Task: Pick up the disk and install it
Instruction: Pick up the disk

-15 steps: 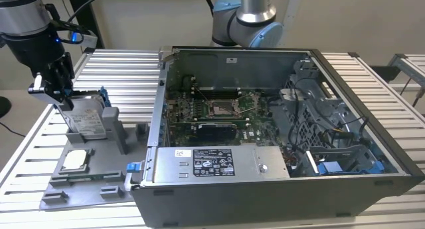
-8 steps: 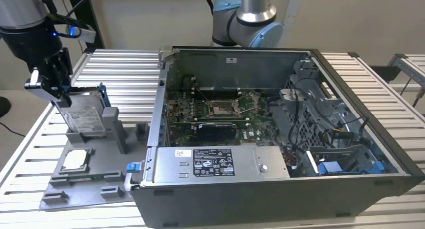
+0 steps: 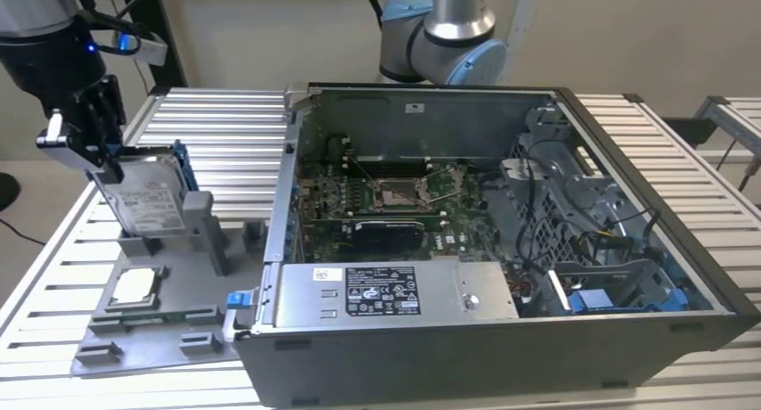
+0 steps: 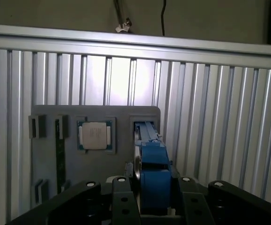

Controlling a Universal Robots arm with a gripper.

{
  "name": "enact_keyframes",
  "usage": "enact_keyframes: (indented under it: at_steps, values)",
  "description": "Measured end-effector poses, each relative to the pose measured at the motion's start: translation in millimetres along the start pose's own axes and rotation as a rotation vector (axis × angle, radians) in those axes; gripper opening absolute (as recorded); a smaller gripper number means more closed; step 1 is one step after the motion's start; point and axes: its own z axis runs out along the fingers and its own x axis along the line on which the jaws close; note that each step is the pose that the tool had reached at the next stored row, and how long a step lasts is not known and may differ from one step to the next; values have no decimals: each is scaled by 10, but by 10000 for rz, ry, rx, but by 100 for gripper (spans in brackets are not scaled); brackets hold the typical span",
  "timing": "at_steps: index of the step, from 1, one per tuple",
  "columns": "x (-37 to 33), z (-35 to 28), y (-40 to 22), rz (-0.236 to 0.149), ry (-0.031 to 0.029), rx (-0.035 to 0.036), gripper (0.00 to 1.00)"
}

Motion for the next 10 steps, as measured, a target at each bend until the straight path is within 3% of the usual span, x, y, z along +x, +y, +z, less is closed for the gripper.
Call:
enact_keyframes:
  at_steps: [7, 10]
  values:
    - [-1, -128, -1, 0, 1, -1, 0]
    - [-1, -142, -1, 0, -1, 2, 0]
